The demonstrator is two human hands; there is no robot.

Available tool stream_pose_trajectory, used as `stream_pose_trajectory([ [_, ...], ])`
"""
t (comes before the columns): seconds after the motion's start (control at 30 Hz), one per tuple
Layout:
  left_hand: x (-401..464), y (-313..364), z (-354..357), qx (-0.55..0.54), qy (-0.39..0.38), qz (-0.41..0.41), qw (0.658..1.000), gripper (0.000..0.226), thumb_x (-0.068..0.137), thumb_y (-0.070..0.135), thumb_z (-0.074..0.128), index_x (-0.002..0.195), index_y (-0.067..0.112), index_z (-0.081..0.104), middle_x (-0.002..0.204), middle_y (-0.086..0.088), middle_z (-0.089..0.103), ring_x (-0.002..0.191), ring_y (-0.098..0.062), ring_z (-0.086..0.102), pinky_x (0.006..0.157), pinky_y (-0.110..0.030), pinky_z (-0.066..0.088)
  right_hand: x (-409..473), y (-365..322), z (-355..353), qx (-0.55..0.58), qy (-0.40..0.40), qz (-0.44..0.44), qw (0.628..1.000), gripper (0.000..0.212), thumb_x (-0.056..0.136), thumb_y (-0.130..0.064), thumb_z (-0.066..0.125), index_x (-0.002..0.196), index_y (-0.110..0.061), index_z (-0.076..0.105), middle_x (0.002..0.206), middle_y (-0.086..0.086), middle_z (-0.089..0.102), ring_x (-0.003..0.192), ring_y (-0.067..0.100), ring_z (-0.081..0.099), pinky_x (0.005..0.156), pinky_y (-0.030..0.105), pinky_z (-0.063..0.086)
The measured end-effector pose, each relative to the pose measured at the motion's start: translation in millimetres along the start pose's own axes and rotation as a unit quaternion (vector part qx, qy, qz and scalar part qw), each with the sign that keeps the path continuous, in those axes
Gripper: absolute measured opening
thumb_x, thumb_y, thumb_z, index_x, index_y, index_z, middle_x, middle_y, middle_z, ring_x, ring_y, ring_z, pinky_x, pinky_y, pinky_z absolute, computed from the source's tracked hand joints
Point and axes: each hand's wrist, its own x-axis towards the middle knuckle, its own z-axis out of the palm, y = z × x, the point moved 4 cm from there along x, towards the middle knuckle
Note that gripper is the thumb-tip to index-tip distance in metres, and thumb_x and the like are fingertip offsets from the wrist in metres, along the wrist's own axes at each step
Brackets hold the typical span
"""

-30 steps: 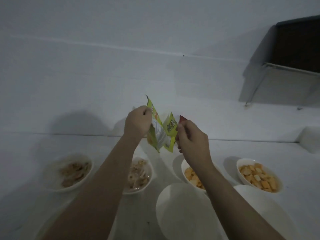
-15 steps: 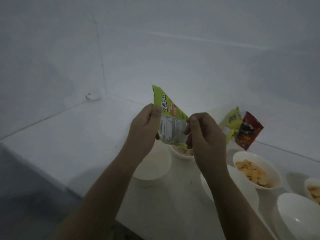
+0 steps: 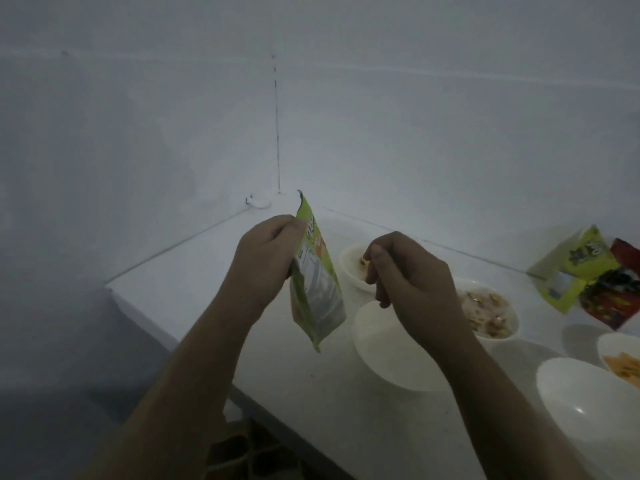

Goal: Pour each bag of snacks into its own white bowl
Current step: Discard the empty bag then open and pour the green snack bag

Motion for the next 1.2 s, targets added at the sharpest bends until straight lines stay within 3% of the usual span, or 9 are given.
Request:
stream_pose_trajectory([
  [0.17, 60.3, -34.0, -20.1, 0.043, -0.105, -0.006, 0.993, 0.035, 0.099, 0.026, 0.046, 0.081, -0.001, 0.059, 0.065, 0.0, 0.05, 0.054, -0.009, 0.045, 0.044, -0.011, 0.036, 39.4, 13.4, 47.7, -0.006, 0.035, 0.084, 0.996, 0.02, 0.1, -0.018, 0.05, 0.085, -0.02, 0.064, 0.07, -0.003, 0.067, 0.052, 0.008, 0.058, 0.05, 0.019, 0.05],
  [0.33, 97.5, -72.7, -17.0, 0.081, -0.225, -0.003, 0.971, 0.034, 0.099, 0.029, 0.047, 0.092, 0.0, 0.064, 0.076, -0.01, 0.057, 0.065, -0.015, 0.051, 0.055, -0.02, 0.043, 52.6, 34.1, 95.9, 0.02, 0.079, 0.172, 0.982, 0.02, 0.1, -0.018, 0.05, 0.085, -0.015, 0.064, 0.067, 0.002, 0.067, 0.053, 0.015, 0.059, 0.051, 0.026, 0.052],
  [0.43, 109.7, -87.5, -7.9, 0.08, -0.304, -0.012, 0.949, 0.036, 0.099, 0.029, 0.049, 0.088, -0.003, 0.06, 0.073, -0.008, 0.053, 0.059, -0.012, 0.048, 0.05, -0.015, 0.04, 47.7, 40.3, 116.2, 0.022, 0.086, 0.227, 0.97, 0.02, 0.101, -0.02, 0.049, 0.087, -0.015, 0.062, 0.068, 0.001, 0.067, 0.056, 0.016, 0.059, 0.053, 0.029, 0.053],
  [0.6, 109.2, -106.3, 12.6, 0.058, -0.382, -0.019, 0.922, 0.036, 0.096, 0.031, 0.053, 0.076, 0.001, 0.052, 0.061, -0.002, 0.045, 0.055, -0.015, 0.044, 0.057, -0.028, 0.038, 28.8, 46.0, 134.4, 0.019, 0.101, 0.299, 0.949, 0.021, 0.102, -0.027, 0.048, 0.089, -0.014, 0.059, 0.071, 0.007, 0.067, 0.059, 0.015, 0.061, 0.056, 0.028, 0.053],
  [0.67, 105.1, -110.0, 19.1, 0.033, -0.401, -0.026, 0.915, 0.034, 0.096, 0.033, 0.053, 0.075, 0.006, 0.056, 0.058, 0.0, 0.046, 0.053, -0.013, 0.043, 0.057, -0.028, 0.038, 22.8, 47.5, 135.9, 0.028, 0.121, 0.325, 0.937, 0.024, 0.102, -0.032, 0.048, 0.091, -0.013, 0.058, 0.076, 0.013, 0.067, 0.06, 0.016, 0.062, 0.056, 0.028, 0.053],
  [0.87, 97.6, -117.3, 31.3, -0.019, -0.449, -0.066, 0.891, 0.035, 0.099, 0.04, 0.048, 0.086, 0.01, 0.06, 0.06, 0.008, 0.051, 0.055, -0.007, 0.049, 0.063, -0.026, 0.04, 14.2, 46.4, 131.4, 0.026, 0.167, 0.363, 0.916, 0.032, 0.104, -0.035, 0.043, 0.096, -0.009, 0.059, 0.078, 0.002, 0.062, 0.058, 0.007, 0.061, 0.054, 0.022, 0.052],
  [1.03, 95.7, -123.0, 32.8, -0.06, -0.473, -0.111, 0.872, 0.035, 0.099, 0.039, 0.048, 0.093, 0.007, 0.061, 0.062, 0.007, 0.047, 0.058, -0.01, 0.045, 0.067, -0.03, 0.04, 16.7, 41.9, 131.9, 0.026, 0.173, 0.366, 0.914, 0.039, 0.104, -0.038, 0.043, 0.104, -0.003, 0.061, 0.094, 0.017, 0.065, 0.06, 0.007, 0.062, 0.056, 0.024, 0.054],
  [1.2, 97.7, -126.6, 33.7, -0.08, -0.486, -0.135, 0.86, 0.033, 0.101, 0.036, 0.043, 0.075, 0.024, 0.059, 0.059, 0.008, 0.047, 0.057, -0.012, 0.043, 0.071, -0.036, 0.038, 21.5, 38.5, 133.7, -0.009, 0.135, 0.373, 0.918, 0.044, 0.1, -0.043, 0.049, 0.098, 0.0, 0.059, 0.08, 0.004, 0.063, 0.061, 0.005, 0.062, 0.059, 0.026, 0.054],
])
